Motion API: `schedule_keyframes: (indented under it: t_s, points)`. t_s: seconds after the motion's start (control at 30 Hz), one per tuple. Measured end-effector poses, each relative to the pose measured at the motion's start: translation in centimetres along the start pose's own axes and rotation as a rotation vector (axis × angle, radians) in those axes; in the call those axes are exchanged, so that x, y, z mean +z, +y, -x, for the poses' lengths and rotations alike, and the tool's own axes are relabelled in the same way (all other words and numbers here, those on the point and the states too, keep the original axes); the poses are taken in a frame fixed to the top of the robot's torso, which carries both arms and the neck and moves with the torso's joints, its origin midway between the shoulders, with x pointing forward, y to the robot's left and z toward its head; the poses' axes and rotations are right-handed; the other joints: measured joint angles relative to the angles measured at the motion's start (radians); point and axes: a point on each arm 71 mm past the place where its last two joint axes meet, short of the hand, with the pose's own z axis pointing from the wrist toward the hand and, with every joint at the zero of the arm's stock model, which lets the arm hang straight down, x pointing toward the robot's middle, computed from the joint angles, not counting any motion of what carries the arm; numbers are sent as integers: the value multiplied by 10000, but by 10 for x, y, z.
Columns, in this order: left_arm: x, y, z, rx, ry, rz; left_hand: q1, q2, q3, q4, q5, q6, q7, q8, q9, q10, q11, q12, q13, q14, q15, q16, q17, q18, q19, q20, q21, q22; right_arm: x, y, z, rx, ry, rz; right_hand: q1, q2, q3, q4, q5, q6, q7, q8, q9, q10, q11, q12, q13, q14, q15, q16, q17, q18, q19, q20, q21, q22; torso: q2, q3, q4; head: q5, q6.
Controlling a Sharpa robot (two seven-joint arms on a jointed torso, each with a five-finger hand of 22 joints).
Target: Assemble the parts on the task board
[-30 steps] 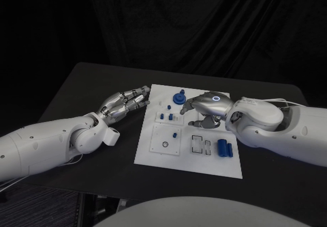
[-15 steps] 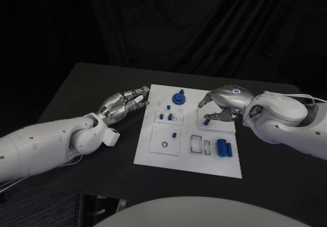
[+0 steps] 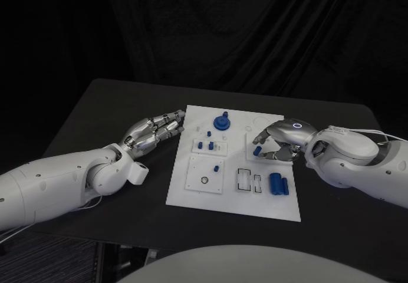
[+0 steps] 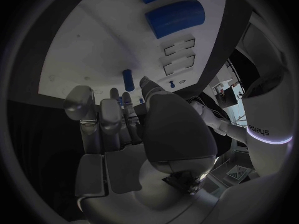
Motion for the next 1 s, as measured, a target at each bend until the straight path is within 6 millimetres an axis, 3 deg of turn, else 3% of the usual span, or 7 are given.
schedule_keyframes:
  t_s: [0.23,0.33,0.47,0.57,0.67,0.87,1.0]
  points:
    - [-1,0,0,30,-65,-78,-83,-82,-125,72,0,-43,-136,0,-11,-1,-75,0,-1,-187,-340,-49,-36,0,-195,-195,-51,-582,3,1,-7,87,131,11,192,116,45,-108,167,81,80,0,-78,360,-65,-273,-105,1,-1,1,-49,0,29,-29,0,-1,0,2,0,-36,0]
    - [-1,1,0,41,-95,-80,-120,-120,-166,112,0,-2,-329,0,-11,-23,-166,-70,-1,-180,-506,-49,-42,0,-246,121,-51,-607,4,1,-9,100,161,15,513,124,180,-326,614,231,39,36,-80,488,-37,-439,-181,1,-1,-13,-94,-1,64,-64,0,-1,0,8,-2,-42,0]
    - [-1,1,1,77,-142,-92,-120,-120,-165,112,0,-84,-1035,0,-31,-23,-166,-117,-4,-180,-506,-49,-46,0,-230,206,-69,-712,6,0,-11,108,197,-8,731,174,393,-561,1057,400,12,81,-80,641,-61,-679,-280,1,-1,-73,-159,0,64,-64,-87,-2,0,9,0,-44,0]
    - [-2,1,1,91,-171,-93,-120,-120,-165,112,0,-281,-1238,-48,-67,-29,-172,-197,-18,-181,-895,-49,-46,-1,-318,-542,-117,-979,7,0,-12,108,212,-15,772,133,460,-629,1118,439,43,81,-80,712,-61,-720,-314,1,-1,-79,-177,-1,64,-64,-87,-2,0,9,0,-38,0]
    - [-2,1,1,109,-201,-93,-120,-120,-165,112,0,-362,-1320,-69,-79,-75,-348,-285,-21,-179,-1080,-49,-46,1,-337,-992,-117,-1095,8,-1,-13,108,223,-23,810,171,499,-668,1118,439,43,80,-80,715,-59,-736,-325,1,-1,-79,-178,0,64,-64,-87,-2,0,9,-4,-13,0]
    - [-2,2,1,121,-232,-91,-120,-120,-165,112,24,-478,-1204,-69,-96,-110,-467,-359,-40,-178,-1099,-48,-46,0,-336,-1057,-116,-1111,9,0,-13,107,230,-12,863,224,667,-722,1117,700,87,181,-29,907,-53,-866,-380,0,-1,-78,-178,-1,64,-64,-87,-2,-2,2,-3,-23,0]
    - [-3,3,1,114,-238,-82,-120,-120,-165,112,61,-510,-1172,-68,-97,-133,-442,-391,-40,-187,-866,-48,-45,0,-325,-885,-116,-1104,10,0,-14,108,229,4,863,224,760,-760,1117,995,128,323,75,1076,-82,-929,-421,0,-1,-78,-178,-1,64,-64,-87,-3,-4,1,2,-35,0]
